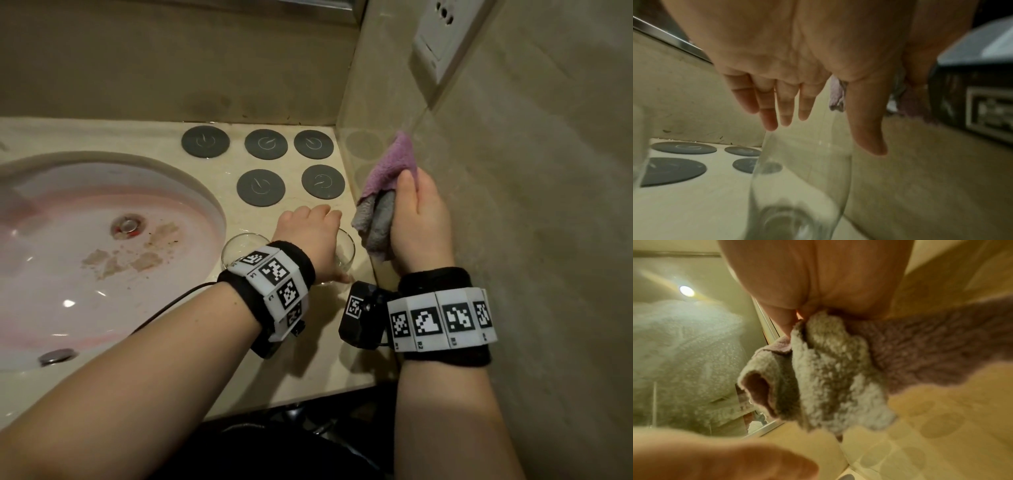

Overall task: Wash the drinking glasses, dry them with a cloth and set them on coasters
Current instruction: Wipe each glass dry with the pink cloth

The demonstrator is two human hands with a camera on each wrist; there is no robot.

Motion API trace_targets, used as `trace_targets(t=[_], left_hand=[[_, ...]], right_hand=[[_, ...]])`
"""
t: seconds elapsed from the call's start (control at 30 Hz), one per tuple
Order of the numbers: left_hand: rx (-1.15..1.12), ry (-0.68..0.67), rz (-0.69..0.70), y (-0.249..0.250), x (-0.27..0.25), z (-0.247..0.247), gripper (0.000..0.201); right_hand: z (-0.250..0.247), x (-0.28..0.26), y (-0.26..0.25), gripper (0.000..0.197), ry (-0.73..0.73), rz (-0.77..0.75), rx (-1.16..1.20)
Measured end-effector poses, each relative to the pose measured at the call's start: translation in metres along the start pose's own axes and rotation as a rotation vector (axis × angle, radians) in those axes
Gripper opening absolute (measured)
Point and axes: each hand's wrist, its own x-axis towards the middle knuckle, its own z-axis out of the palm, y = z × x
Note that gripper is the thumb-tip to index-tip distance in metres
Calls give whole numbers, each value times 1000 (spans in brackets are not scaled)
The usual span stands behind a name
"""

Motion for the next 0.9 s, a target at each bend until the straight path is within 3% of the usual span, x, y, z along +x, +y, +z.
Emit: trace_targets(t=[0.13, 0.4, 0.9], left_hand=[[-113, 86, 25, -9, -13, -32, 78], [-251, 298, -127, -70, -60, -61, 59], [-397, 484, -363, -259, -208, -84, 44]], right_hand=[[-1, 0, -14, 31, 53, -33, 79], [39, -17, -67, 39, -103, -196, 92], [196, -115, -199, 28, -309, -293, 159]])
